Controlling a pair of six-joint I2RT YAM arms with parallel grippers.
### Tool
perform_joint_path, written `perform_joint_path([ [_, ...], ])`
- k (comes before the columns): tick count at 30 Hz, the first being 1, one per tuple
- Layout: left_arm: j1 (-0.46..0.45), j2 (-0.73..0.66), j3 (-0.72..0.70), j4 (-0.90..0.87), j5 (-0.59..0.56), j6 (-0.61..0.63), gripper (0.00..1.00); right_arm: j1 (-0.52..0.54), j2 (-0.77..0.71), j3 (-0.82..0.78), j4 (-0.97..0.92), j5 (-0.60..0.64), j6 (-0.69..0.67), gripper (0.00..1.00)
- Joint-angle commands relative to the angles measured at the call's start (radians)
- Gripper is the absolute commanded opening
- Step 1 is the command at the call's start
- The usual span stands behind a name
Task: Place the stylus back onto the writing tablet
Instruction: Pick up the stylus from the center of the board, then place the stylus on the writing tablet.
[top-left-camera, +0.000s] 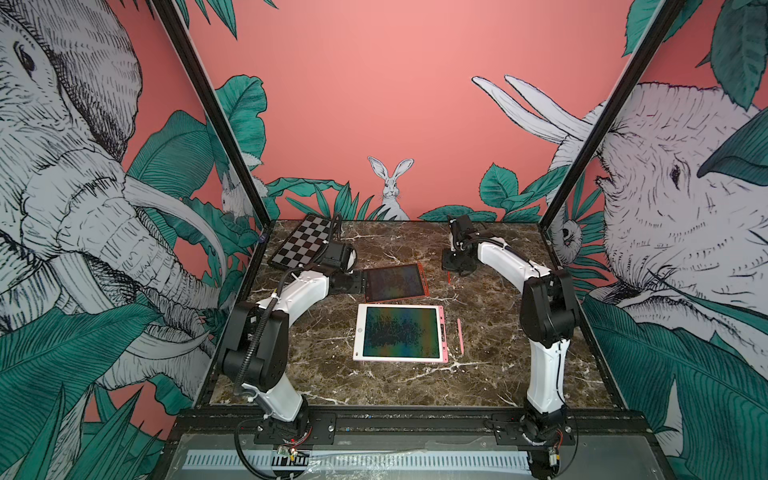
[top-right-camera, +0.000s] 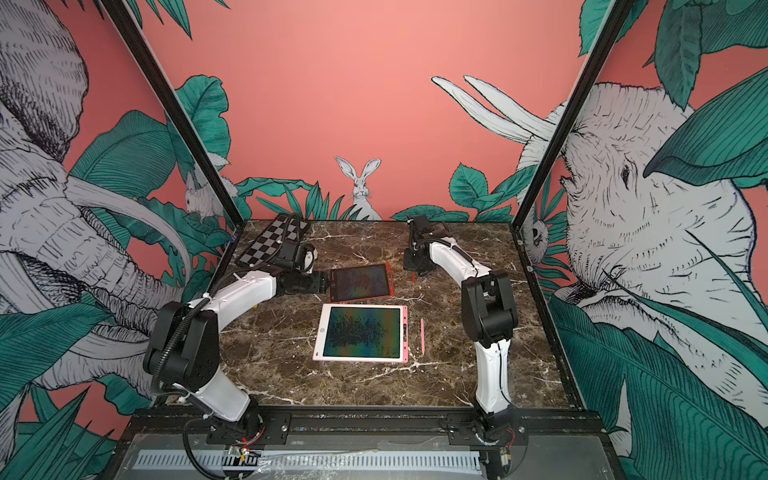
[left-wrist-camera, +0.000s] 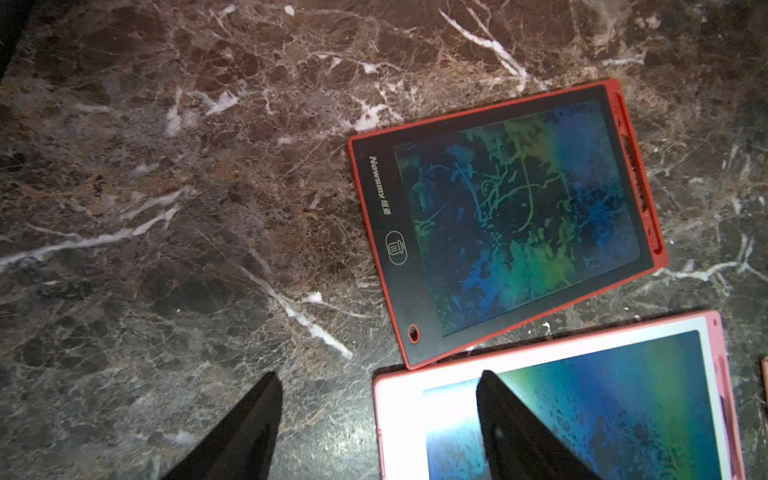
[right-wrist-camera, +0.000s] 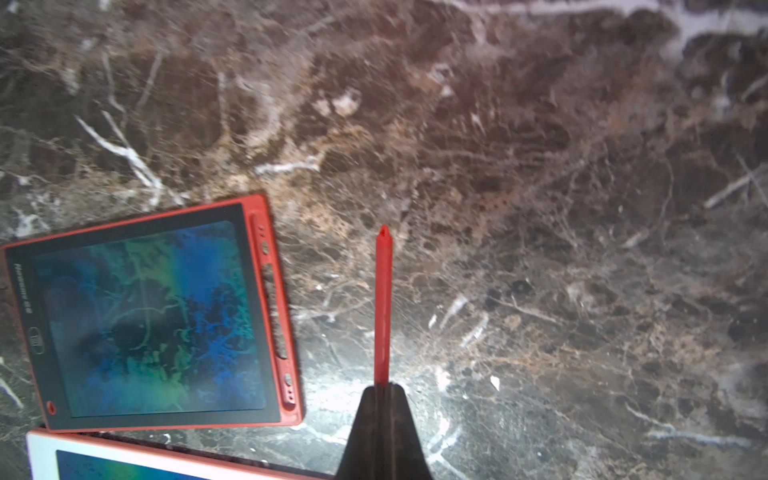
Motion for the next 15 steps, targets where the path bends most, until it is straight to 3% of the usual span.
perform_joint_path([
  [1, -0.001, -0.010, 0.010, -0.030, -0.009, 0.002, 0.77, 0.022, 0.066, 0.063, -0.017, -0.051, -0.041, 0.00],
  [15, 0.001, -0.041, -0.025, -0.012, -0.046, -0.008, 0.78, 0.086, 0.247, 0.298, -0.105, -0.107, -0.154, 0.00],
])
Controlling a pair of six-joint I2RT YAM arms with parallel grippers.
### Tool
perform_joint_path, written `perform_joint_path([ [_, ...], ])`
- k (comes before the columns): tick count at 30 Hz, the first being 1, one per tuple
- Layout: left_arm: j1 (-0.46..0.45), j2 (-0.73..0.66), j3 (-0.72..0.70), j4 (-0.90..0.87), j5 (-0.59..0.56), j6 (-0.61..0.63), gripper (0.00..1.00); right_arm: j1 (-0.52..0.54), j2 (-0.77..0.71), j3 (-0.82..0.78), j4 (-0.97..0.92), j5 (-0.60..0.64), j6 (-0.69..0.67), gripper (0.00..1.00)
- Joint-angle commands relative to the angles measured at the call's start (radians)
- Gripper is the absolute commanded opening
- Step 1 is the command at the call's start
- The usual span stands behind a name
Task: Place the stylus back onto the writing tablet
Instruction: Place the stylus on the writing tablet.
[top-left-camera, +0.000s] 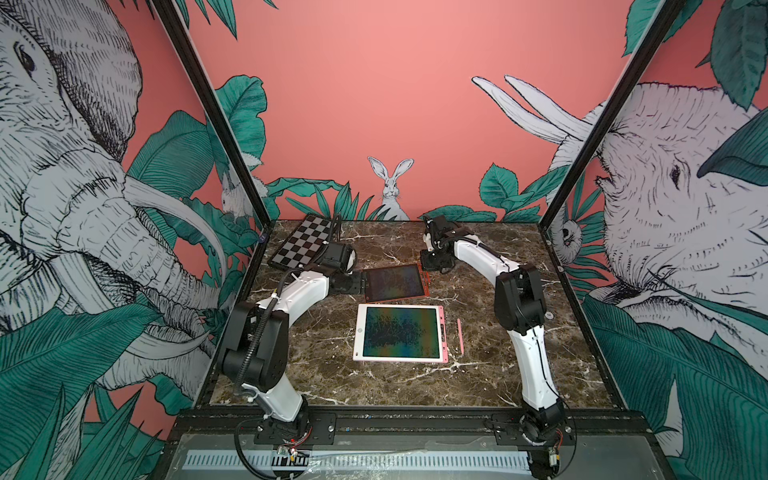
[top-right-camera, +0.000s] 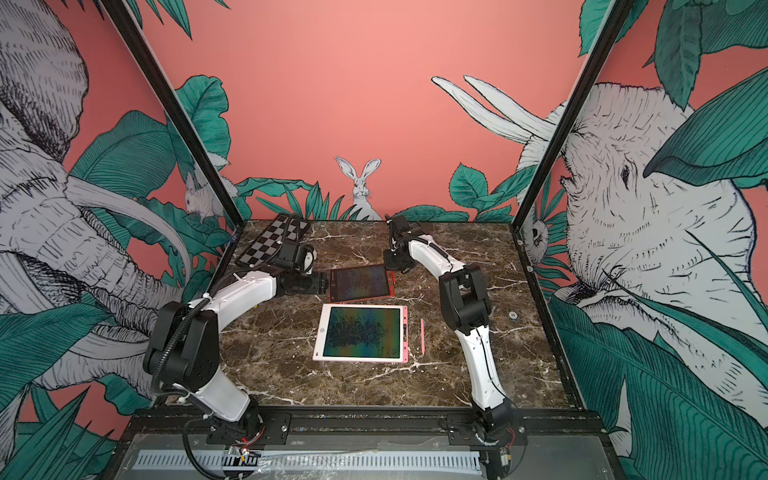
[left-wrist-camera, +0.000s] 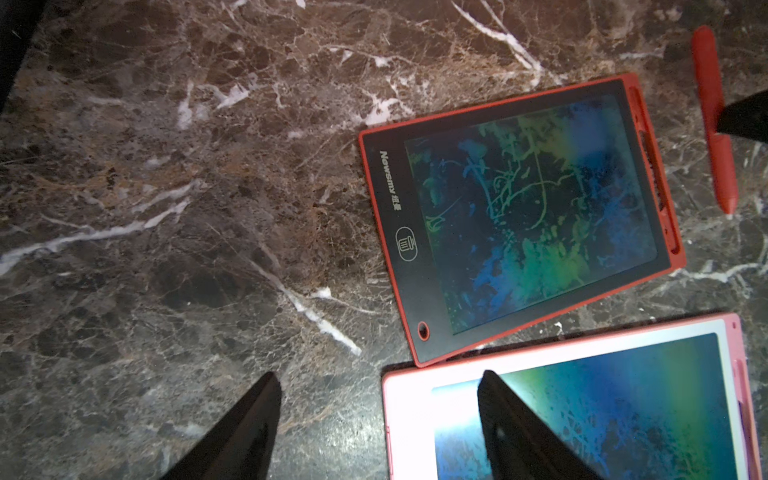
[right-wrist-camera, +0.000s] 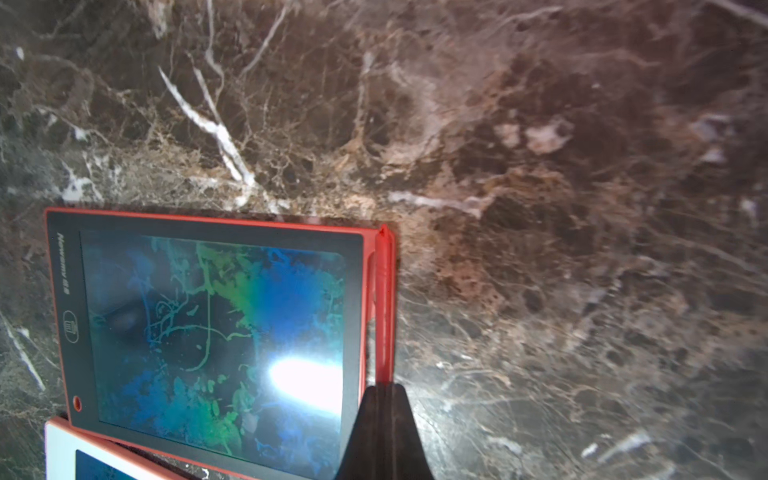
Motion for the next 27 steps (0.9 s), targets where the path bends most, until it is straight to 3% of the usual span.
perform_joint_path([
  [1, 0.001, -0.041, -0.021, -0.004, -0.021, -0.007, 0.78, 0.012, 0.011, 0.043, -0.051, -0.013, -0.043, 0.00],
  [27, 0.001, -0.042, -0.029, 0.001, -0.018, -0.015, 0.78, 0.024, 0.034, -0.021, -0.019, -0.003, -0.030, 0.00],
])
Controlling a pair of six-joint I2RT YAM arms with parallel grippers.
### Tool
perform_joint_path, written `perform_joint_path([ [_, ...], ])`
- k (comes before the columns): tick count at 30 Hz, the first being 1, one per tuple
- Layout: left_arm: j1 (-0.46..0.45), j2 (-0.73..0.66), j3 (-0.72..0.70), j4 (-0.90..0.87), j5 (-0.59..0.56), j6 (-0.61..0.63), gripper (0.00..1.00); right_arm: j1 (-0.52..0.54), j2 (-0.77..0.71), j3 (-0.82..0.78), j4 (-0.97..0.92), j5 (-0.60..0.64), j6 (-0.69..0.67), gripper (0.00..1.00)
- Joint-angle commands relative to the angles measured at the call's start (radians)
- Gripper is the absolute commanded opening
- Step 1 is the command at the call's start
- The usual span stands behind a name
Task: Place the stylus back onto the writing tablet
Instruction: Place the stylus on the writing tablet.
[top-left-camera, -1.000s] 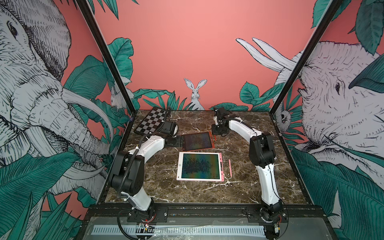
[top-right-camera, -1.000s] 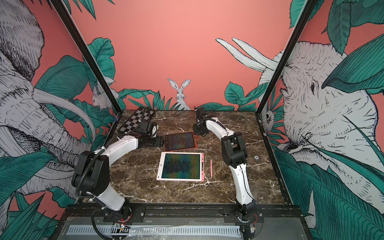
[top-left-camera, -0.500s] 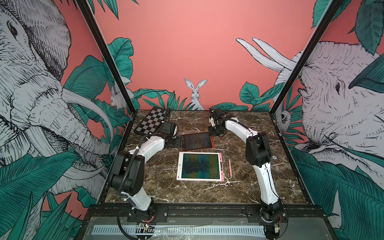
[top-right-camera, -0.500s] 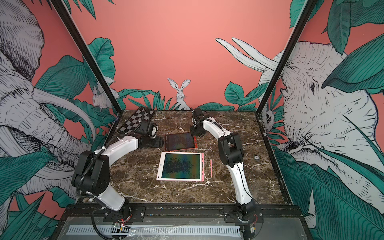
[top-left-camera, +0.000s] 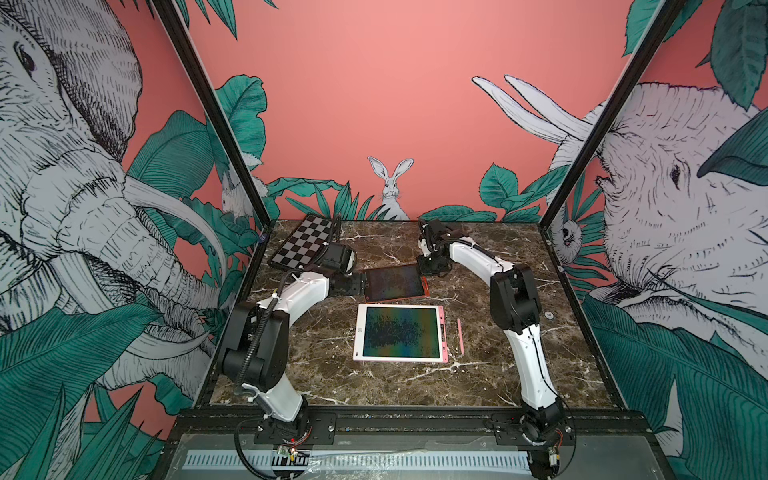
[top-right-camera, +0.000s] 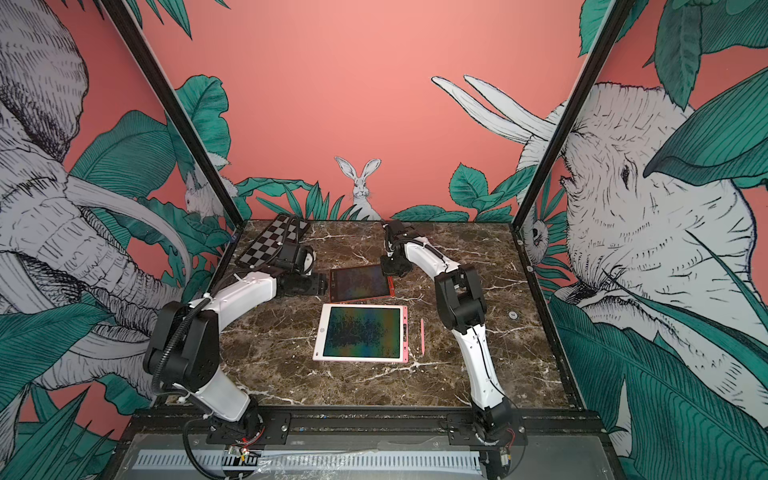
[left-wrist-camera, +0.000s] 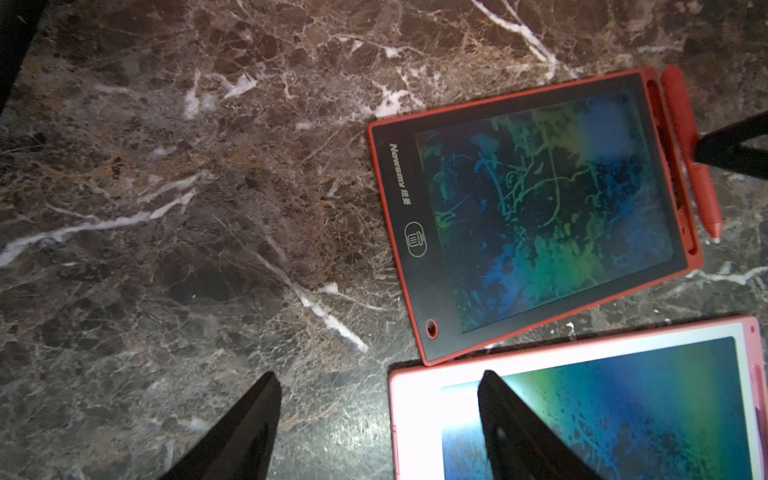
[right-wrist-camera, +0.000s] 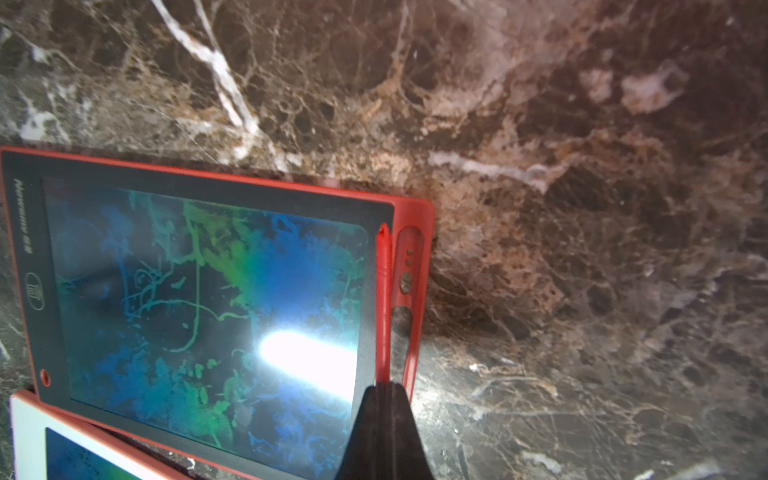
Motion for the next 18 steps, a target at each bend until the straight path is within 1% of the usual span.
perform_joint_path([
  [1, 0.001, -0.042, -0.016, -0.002, -0.006, -0.008, 0.77, 0.007, 0.008, -0.015, 0.006, 0.020, 0.011, 0.00],
  [11, 0.001, -0.044, -0.015, -0.002, -0.006, -0.006, 0.78, 0.007, -0.002, -0.038, 0.046, 0.033, 0.039, 0.00],
  [18, 0.001, -0.046, -0.016, -0.002, -0.009, -0.005, 0.78, 0.007, -0.002, -0.046, 0.065, 0.021, 0.058, 0.00],
])
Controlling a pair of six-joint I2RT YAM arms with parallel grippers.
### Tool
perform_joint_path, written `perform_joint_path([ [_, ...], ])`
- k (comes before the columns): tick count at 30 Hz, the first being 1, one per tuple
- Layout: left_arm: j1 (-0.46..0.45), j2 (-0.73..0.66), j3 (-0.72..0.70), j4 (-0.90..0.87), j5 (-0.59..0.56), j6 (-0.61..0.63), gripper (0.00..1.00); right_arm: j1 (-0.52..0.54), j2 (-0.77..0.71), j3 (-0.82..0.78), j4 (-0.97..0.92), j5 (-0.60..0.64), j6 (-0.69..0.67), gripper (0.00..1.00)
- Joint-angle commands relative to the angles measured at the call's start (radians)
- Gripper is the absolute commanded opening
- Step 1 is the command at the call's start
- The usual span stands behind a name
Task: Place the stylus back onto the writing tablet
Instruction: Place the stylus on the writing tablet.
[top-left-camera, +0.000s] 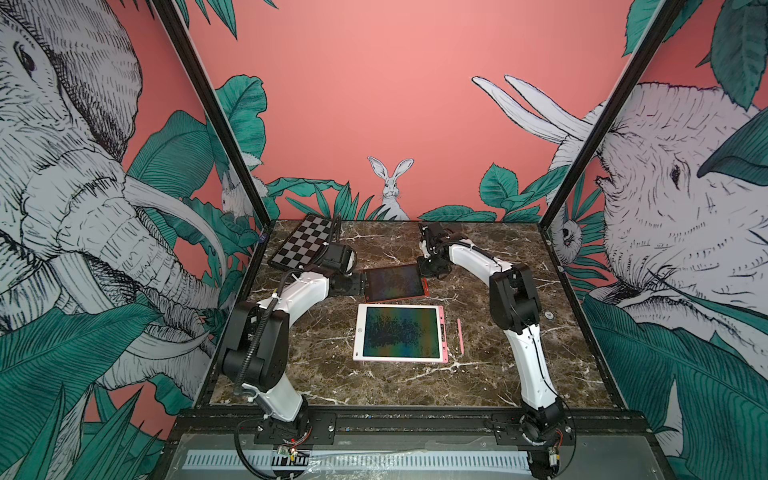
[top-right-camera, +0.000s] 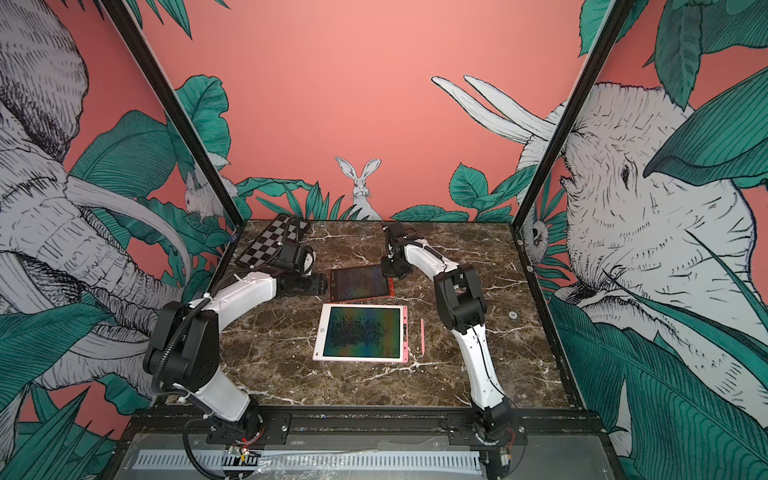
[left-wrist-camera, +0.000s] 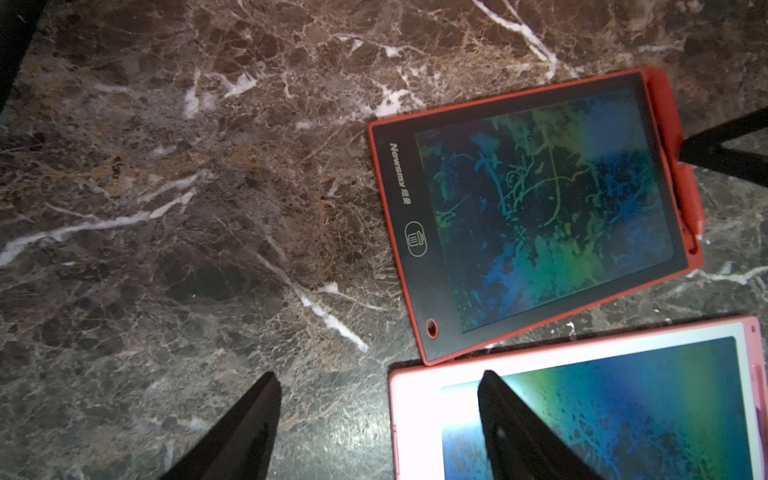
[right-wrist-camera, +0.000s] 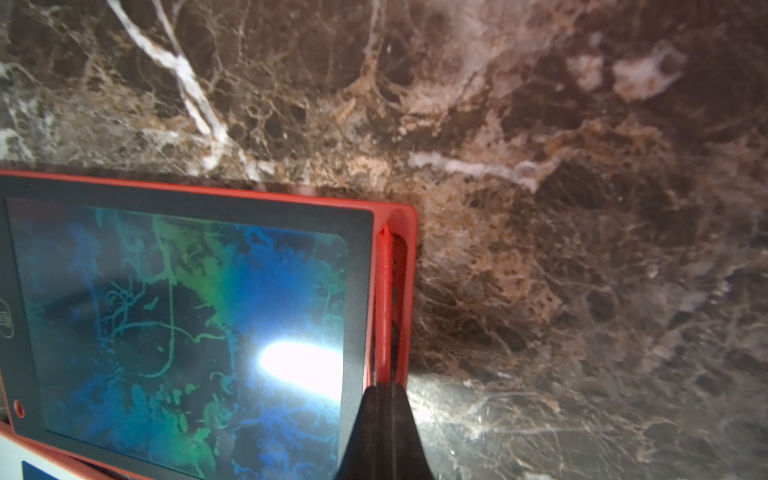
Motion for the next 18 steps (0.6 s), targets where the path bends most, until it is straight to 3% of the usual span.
perform_joint_path([
  [1, 0.001, -0.046, -0.016, -0.002, -0.011, -0.004, 0.78, 0.007, -0.002, -0.014, 0.009, 0.001, 0.016, 0.00],
  [15, 0.002, -0.039, -0.009, -0.001, -0.003, -0.007, 0.78, 0.007, 0.003, -0.010, 0.003, 0.005, 0.018, 0.00],
  [16, 0.001, -0.039, -0.009, -0.001, -0.003, -0.007, 0.78, 0.007, 0.002, -0.010, 0.003, 0.007, 0.019, 0.08],
  [18, 0.001, -0.040, -0.010, -0.002, -0.003, -0.007, 0.78, 0.007, 0.000, -0.010, 0.000, 0.013, 0.020, 0.14],
])
